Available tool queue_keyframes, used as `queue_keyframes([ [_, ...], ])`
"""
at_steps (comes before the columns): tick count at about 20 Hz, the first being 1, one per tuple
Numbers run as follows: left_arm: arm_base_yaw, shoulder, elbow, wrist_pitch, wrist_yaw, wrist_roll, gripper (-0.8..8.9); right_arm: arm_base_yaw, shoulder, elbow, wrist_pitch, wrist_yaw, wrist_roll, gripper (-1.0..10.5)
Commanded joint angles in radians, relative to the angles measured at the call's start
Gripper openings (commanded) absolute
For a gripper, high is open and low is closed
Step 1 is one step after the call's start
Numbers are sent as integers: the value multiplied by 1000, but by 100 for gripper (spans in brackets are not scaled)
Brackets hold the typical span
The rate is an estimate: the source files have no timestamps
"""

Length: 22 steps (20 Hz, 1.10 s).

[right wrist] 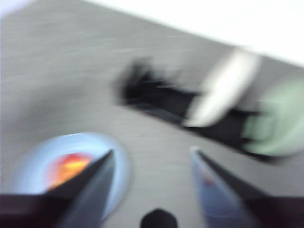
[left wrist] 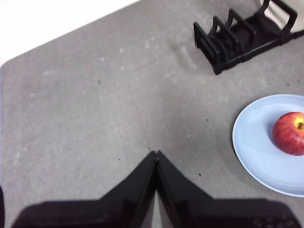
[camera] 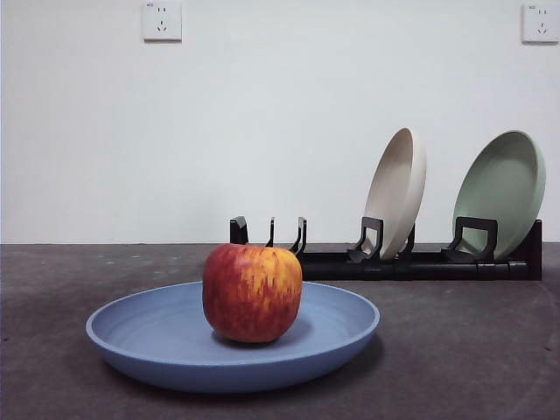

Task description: Take the blue plate from the plate rack,put the plate on the table,take the apple from the table,put the apple in the plate

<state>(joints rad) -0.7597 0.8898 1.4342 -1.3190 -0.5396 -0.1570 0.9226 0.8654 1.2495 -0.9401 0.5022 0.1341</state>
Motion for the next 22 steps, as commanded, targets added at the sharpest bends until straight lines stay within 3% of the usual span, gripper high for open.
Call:
queue_keyframes([
  [1,4,42,-4,2,-3,10,-3,0,8,51,-74,113,-6,5],
  [9,37,172,-4,100,24,14,-3,1,9,111,-336,131,-5,5],
  [12,132,158,-8,176,52,151,-3,1,9,111,-420,131,-5,5],
  [14,246,111,-79,362,254,268,-3,1,9,111,-438,132,-5,5],
  [15,322,62,-169,537,441,360,-3,1,9,111,-438,131,-5,5],
  [17,452,-46,-397,888,747,442,-3,1,9,111,-438,131,-5,5],
  [19,550,-163,-631,1148,850,440,-3,1,10,111,-438,131,-5,5],
  [22,661,-340,-970,1363,853,441,-3,1,10,111,-438,131,-5,5],
])
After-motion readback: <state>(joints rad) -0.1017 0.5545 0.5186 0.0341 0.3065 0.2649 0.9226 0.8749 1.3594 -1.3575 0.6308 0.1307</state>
